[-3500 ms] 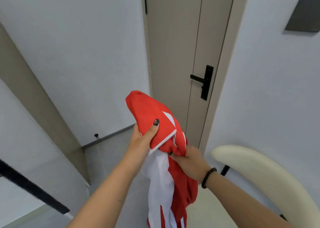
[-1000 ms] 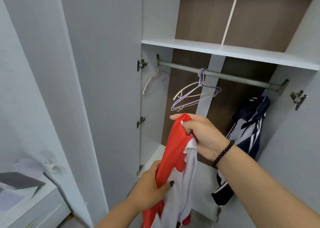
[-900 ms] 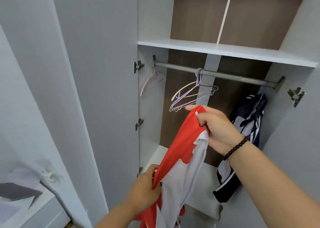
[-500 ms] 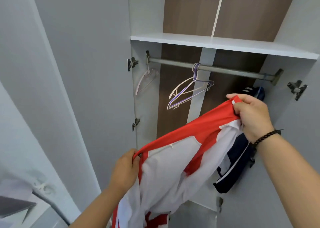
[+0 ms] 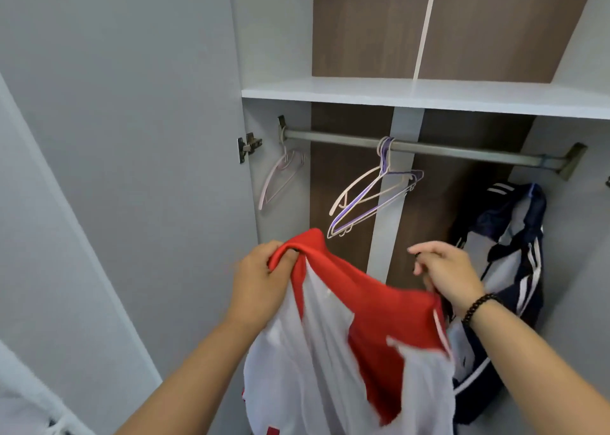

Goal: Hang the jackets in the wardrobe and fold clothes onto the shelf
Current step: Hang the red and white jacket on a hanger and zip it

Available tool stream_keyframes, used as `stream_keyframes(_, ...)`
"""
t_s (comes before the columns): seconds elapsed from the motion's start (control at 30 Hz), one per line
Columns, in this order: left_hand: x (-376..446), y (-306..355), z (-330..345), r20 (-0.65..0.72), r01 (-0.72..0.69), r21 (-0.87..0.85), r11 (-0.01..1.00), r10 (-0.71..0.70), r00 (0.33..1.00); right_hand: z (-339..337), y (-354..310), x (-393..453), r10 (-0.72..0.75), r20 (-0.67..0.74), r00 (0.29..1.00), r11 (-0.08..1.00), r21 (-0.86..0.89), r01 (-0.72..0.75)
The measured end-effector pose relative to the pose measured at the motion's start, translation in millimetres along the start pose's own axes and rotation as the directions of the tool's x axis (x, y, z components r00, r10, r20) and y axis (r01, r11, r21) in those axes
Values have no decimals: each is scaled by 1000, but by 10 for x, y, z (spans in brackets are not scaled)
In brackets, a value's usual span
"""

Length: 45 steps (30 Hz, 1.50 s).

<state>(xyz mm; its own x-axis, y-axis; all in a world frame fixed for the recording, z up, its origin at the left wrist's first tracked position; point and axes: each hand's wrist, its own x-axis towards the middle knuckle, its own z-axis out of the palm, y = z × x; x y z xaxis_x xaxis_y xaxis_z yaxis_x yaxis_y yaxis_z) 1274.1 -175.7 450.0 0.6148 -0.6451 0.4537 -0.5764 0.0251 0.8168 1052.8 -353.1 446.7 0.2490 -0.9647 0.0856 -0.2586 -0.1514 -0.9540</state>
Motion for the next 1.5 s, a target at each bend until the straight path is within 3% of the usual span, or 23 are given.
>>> stream_keyframes(0.17, 361, 0, 395, 101, -84, -1, 996, 83, 991, 247, -3, 466, 36, 168, 985, 993, -121, -16)
stream_keyframes(0.37, 778, -226, 683, 152, -17, 20, 1000, 13, 988, 485, 3, 1158, 143, 233, 962, 986, -114, -119)
stream_keyframes(0.53, 1059, -449, 777, 67, 20, -55, 998, -16, 998, 730, 29, 1722, 286, 179, 941, 956, 20, -294)
stream_keyframes(0.7, 1251, -648, 910, 97, 106, -101, 989, -96, 991, 1025, -62, 2184, 455, 56, 889, 862, 225, -455)
stream_keyframes(0.9, 1593, -885, 970, 190, 168, -122, 978, -143, 971, 1359, -207, 2665, 466, -76, 881, 879, 158, -451)
stream_keyframes(1.07, 1837, -1029, 836, 316, 179, -153, 972, -123, 941, 1521, -213, 2807, 552, -20, 834, 824, 170, -541)
stream_keyframes(1.17, 1906, -1094, 754, 391, 177, -166, 970, -100, 915, 1556, -155, 2859, 564, -62, 824, 814, 208, -542)
stream_keyframes(1.5, 1904, -873, 1035, 500, 194, -257, 947, -41, 865, 1071, -190, 2765, 509, -132, 851, 834, 323, -448)
